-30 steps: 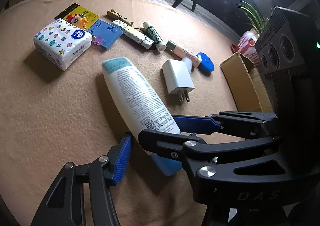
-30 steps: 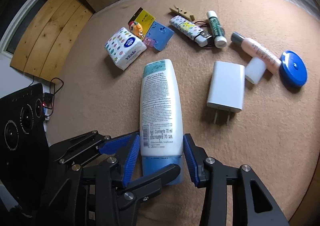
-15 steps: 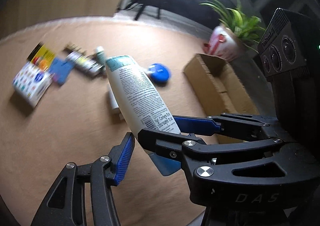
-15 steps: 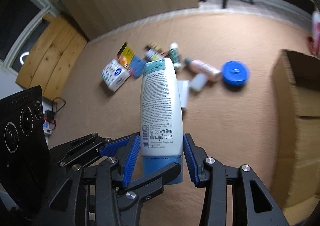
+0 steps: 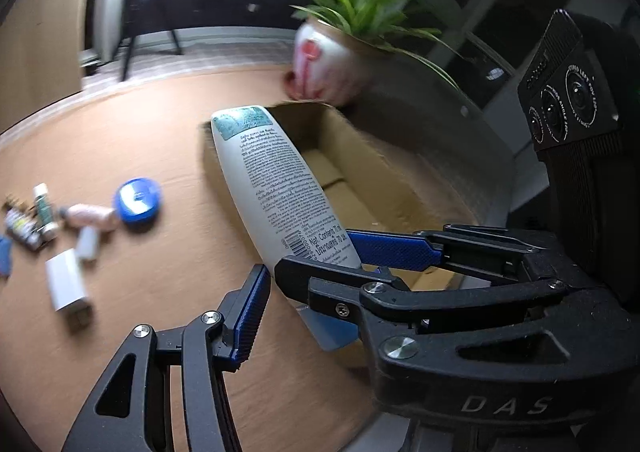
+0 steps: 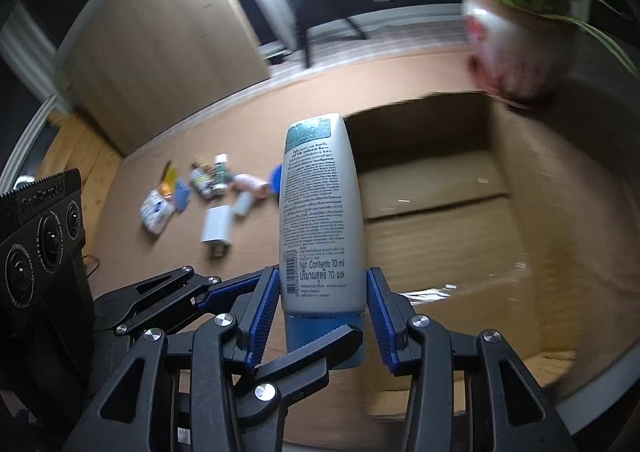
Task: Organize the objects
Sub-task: 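Carry the lotion tube in the right tool and drop it into the cardboard box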
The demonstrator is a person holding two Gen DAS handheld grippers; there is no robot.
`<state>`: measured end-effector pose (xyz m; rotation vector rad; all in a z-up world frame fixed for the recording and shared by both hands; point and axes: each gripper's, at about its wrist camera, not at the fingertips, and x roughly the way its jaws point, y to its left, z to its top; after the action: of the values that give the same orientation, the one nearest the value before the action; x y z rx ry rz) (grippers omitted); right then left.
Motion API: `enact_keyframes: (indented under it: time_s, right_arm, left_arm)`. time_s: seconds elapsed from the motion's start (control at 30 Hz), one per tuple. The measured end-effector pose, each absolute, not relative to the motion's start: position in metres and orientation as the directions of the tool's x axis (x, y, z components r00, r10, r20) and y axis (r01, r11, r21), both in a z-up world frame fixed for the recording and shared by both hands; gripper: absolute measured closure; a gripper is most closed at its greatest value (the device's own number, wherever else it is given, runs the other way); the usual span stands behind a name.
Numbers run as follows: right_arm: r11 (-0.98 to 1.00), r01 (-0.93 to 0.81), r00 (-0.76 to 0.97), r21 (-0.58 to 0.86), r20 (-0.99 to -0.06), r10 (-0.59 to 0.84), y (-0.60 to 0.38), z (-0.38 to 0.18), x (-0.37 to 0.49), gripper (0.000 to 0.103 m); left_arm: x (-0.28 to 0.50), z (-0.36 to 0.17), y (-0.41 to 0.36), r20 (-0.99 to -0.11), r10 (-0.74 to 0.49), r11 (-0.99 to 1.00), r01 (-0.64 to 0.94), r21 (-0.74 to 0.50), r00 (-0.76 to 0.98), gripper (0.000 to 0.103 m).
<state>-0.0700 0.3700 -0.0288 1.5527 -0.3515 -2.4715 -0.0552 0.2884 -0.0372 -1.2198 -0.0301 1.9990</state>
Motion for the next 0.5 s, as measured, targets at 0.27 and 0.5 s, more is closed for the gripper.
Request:
enact_keyframes:
  time_s: [0.27,0.5]
  right_arm:
    - [-0.957,-0.042,-0.433,0.286,-0.869,-0.240,0.418,-0.037,-0.062,0.062]
    - [-0.972,-0.059,-0.461,0.228,-0.870,-0.176,0.427,-0.037,-0.060,0.026]
  left_arm:
    - [-0.048,-0.049,0.347,-0.758,0.628,-0.653,-0.649,-0.390,-0.176,0.046]
    - [-0.049,-0.052,0.352,-0.777,0.594,-0.673,-0.656,-0.340,-0.208,0.030]
